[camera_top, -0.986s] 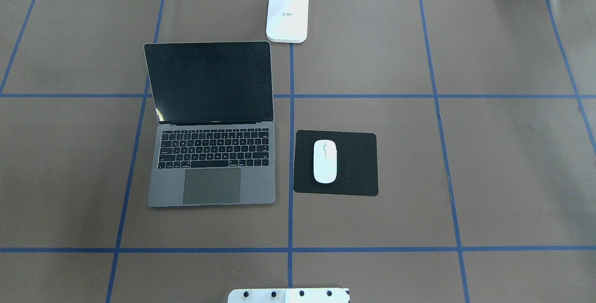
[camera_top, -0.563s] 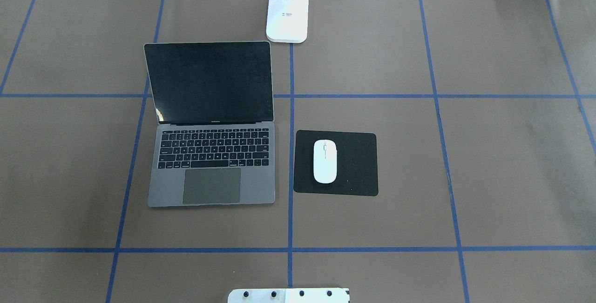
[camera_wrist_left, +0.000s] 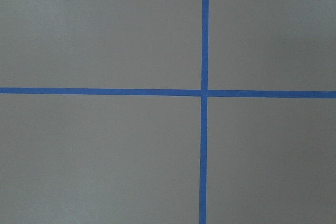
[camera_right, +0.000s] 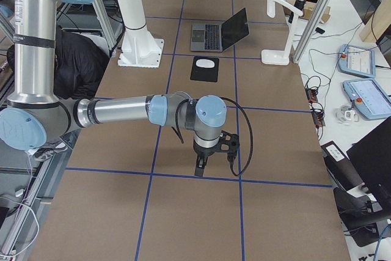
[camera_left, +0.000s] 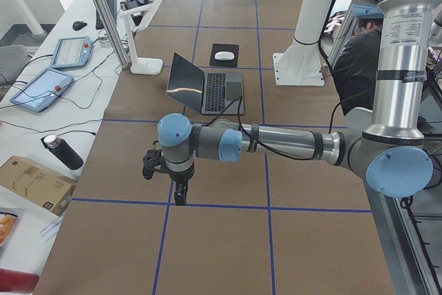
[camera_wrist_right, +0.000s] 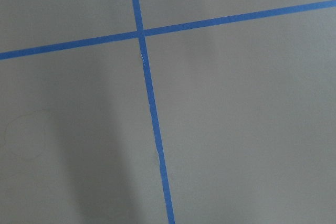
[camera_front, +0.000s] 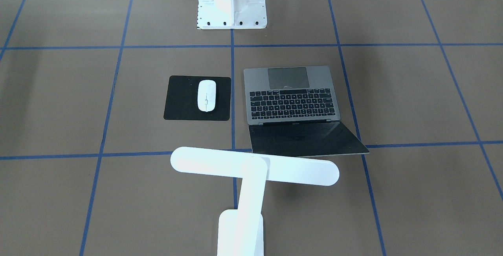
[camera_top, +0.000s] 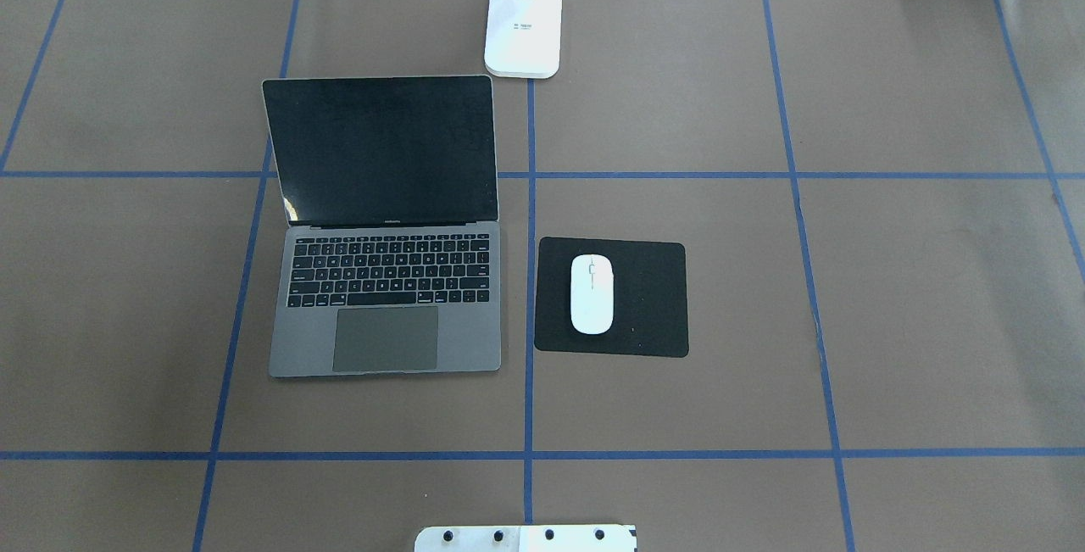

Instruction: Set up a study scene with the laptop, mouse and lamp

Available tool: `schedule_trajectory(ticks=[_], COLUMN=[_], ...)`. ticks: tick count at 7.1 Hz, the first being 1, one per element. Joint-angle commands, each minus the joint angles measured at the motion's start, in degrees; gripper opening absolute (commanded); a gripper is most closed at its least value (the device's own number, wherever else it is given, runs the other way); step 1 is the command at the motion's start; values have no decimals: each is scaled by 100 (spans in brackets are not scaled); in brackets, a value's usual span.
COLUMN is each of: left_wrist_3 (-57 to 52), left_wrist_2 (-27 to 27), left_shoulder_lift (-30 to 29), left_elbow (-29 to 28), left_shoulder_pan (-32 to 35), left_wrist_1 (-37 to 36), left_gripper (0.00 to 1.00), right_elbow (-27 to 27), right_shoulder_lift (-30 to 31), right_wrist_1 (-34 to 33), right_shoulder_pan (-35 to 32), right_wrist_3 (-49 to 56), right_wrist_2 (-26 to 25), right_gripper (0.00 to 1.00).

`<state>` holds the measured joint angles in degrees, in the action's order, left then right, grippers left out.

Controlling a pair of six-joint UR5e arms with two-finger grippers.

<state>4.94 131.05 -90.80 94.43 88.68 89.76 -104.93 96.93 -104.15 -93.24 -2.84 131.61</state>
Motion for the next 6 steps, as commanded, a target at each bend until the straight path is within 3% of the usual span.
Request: schedule_trajectory(ticks=[1, 6], left_wrist_3=[-2, -2], left_wrist_2=[0, 0], left_shoulder_lift=[-8, -8], left_elbow=[5, 5], left_shoulder_pan=[-9, -9], left_wrist_1=[-2, 7], left_gripper=[100, 100], right_elbow=[147, 359], right_shoulder_lift=[19, 1], right_wrist_1=[8, 465], right_shoulder_pan=[-19, -10], right_wrist_3=[3, -15], right_wrist_2=[-21, 58], right_gripper=[100, 100])
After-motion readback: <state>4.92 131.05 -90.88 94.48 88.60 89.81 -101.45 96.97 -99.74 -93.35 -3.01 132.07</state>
